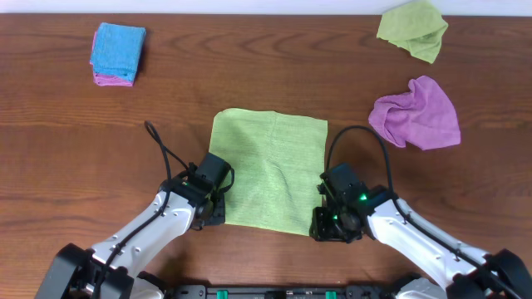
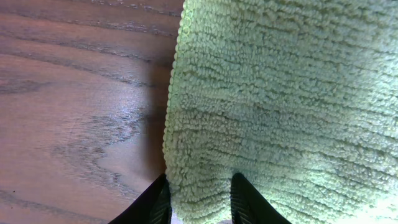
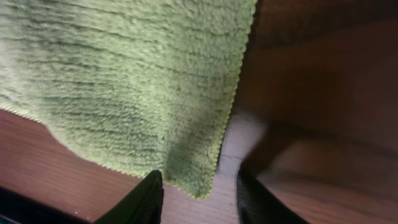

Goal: Fold the cloth
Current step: 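Lift the near edge with both grippers and fold it toward the far edge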

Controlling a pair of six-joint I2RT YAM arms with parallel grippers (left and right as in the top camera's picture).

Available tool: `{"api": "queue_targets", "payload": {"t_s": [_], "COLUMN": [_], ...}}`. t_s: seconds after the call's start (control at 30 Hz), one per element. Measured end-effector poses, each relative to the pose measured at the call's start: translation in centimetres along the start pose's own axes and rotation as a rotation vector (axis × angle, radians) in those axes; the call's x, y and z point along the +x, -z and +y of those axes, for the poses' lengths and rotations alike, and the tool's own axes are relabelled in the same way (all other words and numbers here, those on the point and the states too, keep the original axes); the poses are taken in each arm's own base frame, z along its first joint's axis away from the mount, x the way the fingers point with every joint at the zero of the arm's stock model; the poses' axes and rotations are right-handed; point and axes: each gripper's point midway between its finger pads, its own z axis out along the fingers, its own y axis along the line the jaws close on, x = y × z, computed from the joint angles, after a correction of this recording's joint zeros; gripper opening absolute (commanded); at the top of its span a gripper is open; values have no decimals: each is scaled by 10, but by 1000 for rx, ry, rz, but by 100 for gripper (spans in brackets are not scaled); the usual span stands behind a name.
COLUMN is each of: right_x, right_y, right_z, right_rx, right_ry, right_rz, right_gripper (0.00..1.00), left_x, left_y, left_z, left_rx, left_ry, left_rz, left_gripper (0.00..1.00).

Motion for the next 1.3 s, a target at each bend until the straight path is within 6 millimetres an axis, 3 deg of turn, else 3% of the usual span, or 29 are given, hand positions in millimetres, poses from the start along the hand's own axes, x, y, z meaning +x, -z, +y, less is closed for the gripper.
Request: {"api": "queue_targets", "payload": {"t_s": [0.1,0.17,0.57,0.7,0.83,1.0,1.13,1.3], "right_x": [-3,-6,2,-2,-18,-29,-44,-74], "right_y": [-2,-5,-1,20,53,83,91,97], "right_z": [3,4,-2,-2,9,19,25,38], "right_rx": [-10,-16,36,92,100,82,62,11], "right_ry": [-4,-11,-63,-70,-48,-24,-10,6], "right_rz": [-3,-5,49,40,-49,-155,-233,-350], "right_gripper": [15,2,1,1,2,1,2,2], "left_x": [0,0,9,22,23,1,-36,-75], "left_y": [0,0,1,6,20,55,88,98], "left_z": [-1,-2,0,7,-1,-21,-33,-43], "left_rx": [4,12,2,-21,39,167,250,308], "left_ry": [5,14,76,115,134,155,172,201], "left_rz": [2,2,43,90,79,-25,-217,-350], "left_gripper": [22,6,5,6,6,6,6,6]}}
